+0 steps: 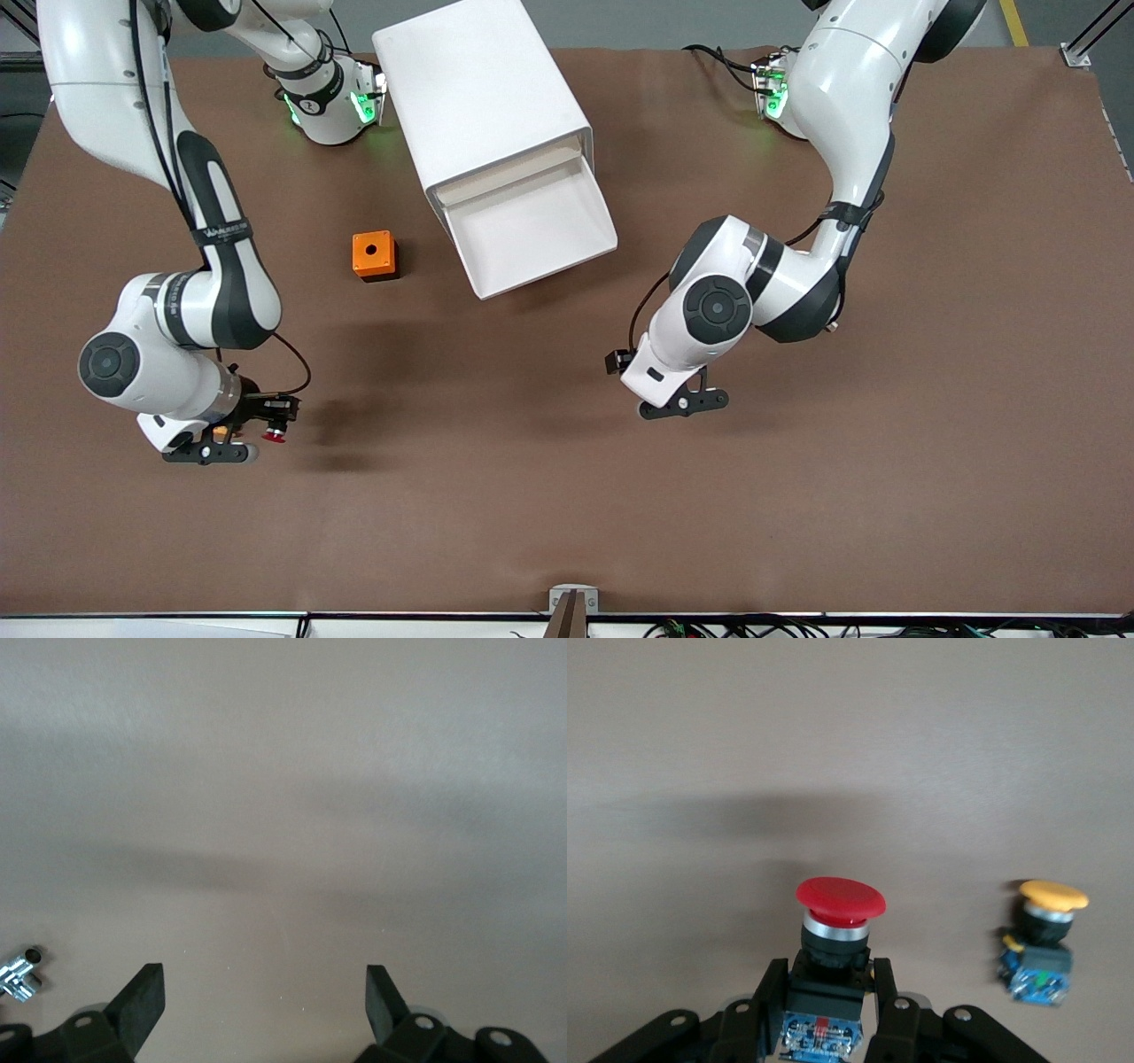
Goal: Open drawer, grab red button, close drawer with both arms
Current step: 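Lower the red button onto the table and open the right gripper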
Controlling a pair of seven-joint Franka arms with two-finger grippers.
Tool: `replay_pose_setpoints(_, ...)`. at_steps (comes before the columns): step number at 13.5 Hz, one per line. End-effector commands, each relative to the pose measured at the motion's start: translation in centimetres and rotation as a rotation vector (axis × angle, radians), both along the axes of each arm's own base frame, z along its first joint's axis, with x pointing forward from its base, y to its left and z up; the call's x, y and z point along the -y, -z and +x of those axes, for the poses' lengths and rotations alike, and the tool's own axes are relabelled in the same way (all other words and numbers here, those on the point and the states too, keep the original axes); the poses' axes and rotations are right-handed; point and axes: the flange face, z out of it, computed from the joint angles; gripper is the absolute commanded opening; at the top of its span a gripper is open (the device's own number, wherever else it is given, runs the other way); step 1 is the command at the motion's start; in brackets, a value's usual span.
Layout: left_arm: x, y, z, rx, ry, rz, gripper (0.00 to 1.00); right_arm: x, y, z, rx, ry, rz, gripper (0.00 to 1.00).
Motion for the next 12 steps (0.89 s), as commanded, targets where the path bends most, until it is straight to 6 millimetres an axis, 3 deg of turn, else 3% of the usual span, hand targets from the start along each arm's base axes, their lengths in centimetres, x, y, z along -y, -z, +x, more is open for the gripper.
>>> replay_pose_setpoints(1, -0.4, 0.1, -0.7, -0.007, 0.000, 0.020, 1.00, 1.8, 1.3, 1.1, 0.038, -0.036, 0.007, 0.00)
replay_pose_setpoints(4, 0.2, 0.5, -0.9, -0.003, 0.008, 0.020, 1.00, 3.4, 3.8, 0.9, 0.022, -0.031, 0.009, 0.00)
replay_pose_setpoints(9, 1.4, 1.4, -0.9, 0.033, 0.021, -0.006, 1.00, 5.2, 5.6, 0.5, 0.003, -0.030, 0.011, 0.03)
replay_pose_setpoints(12, 2.3, 2.0, -1.5, 0.030, 0.037, -0.005, 1.00, 5.4, 6.8, 0.6, 0.011, -0.011, 0.014, 0.25)
